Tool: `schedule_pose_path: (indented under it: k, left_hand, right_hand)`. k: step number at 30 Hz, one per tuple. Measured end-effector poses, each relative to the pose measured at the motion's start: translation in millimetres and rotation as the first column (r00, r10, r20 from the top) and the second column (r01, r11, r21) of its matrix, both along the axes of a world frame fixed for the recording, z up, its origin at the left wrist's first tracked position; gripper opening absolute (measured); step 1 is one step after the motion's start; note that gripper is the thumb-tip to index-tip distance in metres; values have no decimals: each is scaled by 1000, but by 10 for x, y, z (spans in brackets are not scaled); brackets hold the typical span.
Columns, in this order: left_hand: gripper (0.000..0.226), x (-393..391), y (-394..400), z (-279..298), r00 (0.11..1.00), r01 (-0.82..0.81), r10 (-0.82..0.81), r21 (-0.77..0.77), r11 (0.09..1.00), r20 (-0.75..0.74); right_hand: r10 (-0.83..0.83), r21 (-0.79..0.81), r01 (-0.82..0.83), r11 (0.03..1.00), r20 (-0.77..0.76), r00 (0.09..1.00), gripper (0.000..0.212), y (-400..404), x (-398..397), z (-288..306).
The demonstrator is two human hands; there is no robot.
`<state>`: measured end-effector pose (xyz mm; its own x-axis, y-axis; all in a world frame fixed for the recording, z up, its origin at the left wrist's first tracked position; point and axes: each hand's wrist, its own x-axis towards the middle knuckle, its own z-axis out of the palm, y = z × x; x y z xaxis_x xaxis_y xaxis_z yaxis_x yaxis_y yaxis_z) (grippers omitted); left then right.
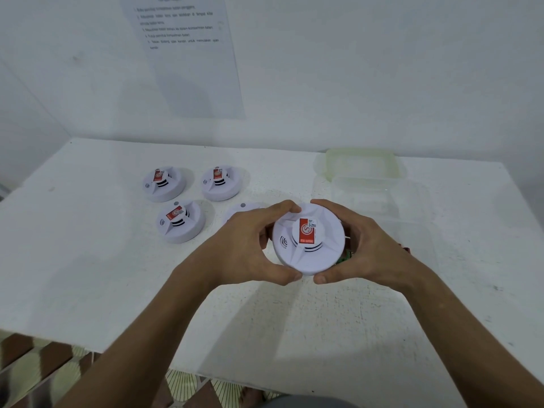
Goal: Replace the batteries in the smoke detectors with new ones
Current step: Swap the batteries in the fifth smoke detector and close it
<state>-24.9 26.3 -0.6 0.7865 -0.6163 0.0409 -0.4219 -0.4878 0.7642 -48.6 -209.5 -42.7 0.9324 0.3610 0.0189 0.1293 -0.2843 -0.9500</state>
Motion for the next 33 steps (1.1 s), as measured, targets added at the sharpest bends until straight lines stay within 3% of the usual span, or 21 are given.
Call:
schedule_pose_path:
  k: [11, 15, 33]
  left_hand:
    - [97, 99, 15, -74, 996, -81, 79, 37, 996, 43]
    - [80, 116, 15, -99, 997, -38, 38, 2, 999, 62]
    - [75, 186, 6, -198, 997, -43, 43, -9, 999, 63]
  right_hand:
    - [-33, 50, 32, 998, 23, 999, 97, 13, 44, 63]
    - [-21, 52, 20, 998, 11, 1000, 99, -2, 53, 47]
    - [-35, 37, 35, 999, 9, 999, 99, -11, 85, -14]
